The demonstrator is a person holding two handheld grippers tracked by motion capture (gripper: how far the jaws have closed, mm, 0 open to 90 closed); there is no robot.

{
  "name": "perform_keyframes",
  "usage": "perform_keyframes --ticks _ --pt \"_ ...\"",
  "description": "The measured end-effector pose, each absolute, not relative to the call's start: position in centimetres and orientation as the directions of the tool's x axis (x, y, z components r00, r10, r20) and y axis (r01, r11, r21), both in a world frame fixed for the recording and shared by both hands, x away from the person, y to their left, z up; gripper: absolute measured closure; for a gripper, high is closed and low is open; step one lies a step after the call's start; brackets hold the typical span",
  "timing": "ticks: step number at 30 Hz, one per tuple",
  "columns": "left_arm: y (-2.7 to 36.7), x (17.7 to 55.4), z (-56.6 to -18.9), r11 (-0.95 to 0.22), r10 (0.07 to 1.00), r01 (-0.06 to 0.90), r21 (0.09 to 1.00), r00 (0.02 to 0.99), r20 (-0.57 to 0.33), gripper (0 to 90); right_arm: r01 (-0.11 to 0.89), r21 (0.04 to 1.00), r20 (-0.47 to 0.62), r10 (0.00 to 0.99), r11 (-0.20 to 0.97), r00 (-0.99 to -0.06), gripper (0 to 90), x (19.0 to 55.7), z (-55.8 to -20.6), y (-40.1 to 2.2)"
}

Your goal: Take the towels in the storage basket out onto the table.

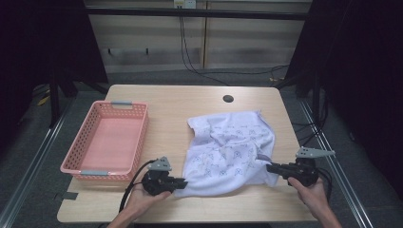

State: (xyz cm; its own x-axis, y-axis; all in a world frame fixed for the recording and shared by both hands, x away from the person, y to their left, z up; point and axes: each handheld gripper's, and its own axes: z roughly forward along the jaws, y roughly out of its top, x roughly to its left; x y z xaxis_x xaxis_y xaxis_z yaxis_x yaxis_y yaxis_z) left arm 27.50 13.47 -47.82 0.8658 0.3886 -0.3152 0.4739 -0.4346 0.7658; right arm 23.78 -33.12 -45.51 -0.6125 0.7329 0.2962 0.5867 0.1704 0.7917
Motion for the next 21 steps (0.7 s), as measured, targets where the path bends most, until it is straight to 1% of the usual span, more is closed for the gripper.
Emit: perform_keyframes --ticks 3,7,13,14,15,16,19,21 --pt "14.2 28.3 -45.6 -0.368 0.404 0.463 0.806 0.861 -0.31 83.7 0.567 0.81 0.294 0.735 0.148 -0.611 85.9 24.2 -44.1 -33.5" --pt "14.9 29.9 -41.8 -0.268 0.409 0.443 0.855 0.856 -0.316 83.7 0.514 0.85 0.274 0.734 0.118 -0.621 86.0 25.5 -40.9 -33.9" --pt "14.7 31.8 -37.6 -0.234 0.406 0.395 0.888 0.87 -0.28 83.5 0.465 0.882 0.264 0.732 0.081 -0.628 86.0 27.6 -36.8 -34.1" --pt "14.6 32.1 -37.0 -0.23 0.419 0.39 0.892 0.867 -0.271 83.5 0.455 0.887 0.258 0.731 0.081 -0.632 86.0 28.0 -36.2 -34.1" --pt "14.6 32.2 -36.7 -0.228 0.422 0.386 0.894 0.867 -0.267 83.5 0.446 0.891 0.249 0.733 0.082 -0.633 86.0 28.4 -35.6 -33.9" --pt "14.7 32.5 -36.4 -0.206 0.42 0.395 0.895 0.862 -0.283 83.4 0.441 0.894 0.244 0.733 0.083 -0.634 86.0 28.6 -35.2 -33.9" --pt "14.8 33.0 -36.2 -0.209 0.436 0.402 0.892 0.854 -0.283 83.2 0.427 0.9 0.235 0.733 0.083 -0.638 86.0 29.4 -33.9 -33.5" --pt "15.0 33.3 -36.3 -0.187 0.438 0.409 0.893 0.848 -0.297 81.5 0.427 0.9 0.229 0.736 0.089 -0.636 85.5 29.9 -33.4 -33.2"
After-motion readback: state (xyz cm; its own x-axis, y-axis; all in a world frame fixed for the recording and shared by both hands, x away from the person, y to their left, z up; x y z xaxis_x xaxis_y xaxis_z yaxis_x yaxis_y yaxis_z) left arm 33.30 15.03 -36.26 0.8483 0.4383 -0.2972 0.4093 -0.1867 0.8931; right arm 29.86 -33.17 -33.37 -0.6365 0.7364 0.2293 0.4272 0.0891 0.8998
